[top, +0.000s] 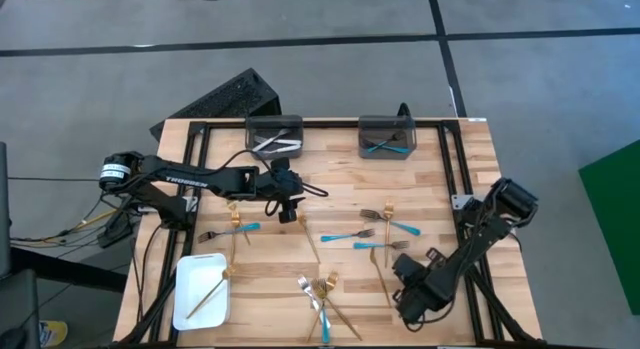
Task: Sort silverware by color (type)
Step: Put the blue fork into the right black bin
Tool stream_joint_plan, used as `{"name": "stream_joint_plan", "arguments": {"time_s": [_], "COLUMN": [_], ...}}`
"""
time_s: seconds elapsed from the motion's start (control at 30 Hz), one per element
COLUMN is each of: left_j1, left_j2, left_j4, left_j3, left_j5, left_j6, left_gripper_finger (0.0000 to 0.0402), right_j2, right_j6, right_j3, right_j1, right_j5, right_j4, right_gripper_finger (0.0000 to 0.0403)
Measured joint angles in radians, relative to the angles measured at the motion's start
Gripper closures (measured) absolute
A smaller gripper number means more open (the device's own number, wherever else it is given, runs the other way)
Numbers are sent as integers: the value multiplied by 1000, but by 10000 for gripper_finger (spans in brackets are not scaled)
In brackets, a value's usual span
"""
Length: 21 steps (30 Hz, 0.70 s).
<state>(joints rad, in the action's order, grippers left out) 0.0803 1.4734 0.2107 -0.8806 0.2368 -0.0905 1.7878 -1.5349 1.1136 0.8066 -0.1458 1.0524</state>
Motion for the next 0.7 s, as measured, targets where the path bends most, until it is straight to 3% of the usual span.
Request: {"name": "stream_joint_plan", "arguments": {"time_s": [0.1, 0.47, 0.7], "left_j1": [0, 0, 0], "left_j2": [0, 0, 0], "left_j4": [-1, -3, 0], "left_j3": [0, 0, 0], "left_j5": [1, 10, 11], "left_j6": [-15, -5, -2], "left_gripper_finger": [206, 206, 206], "right_j2": [0, -2, -132], "right_j6": [103, 675, 1095], "right_j3": [46, 122, 100], "right_j1": [-53, -308, -508], "right_j5": [-38, -416, -694], "right_j4": [93, 303, 332], "right_gripper_finger": [395, 396, 395]}}
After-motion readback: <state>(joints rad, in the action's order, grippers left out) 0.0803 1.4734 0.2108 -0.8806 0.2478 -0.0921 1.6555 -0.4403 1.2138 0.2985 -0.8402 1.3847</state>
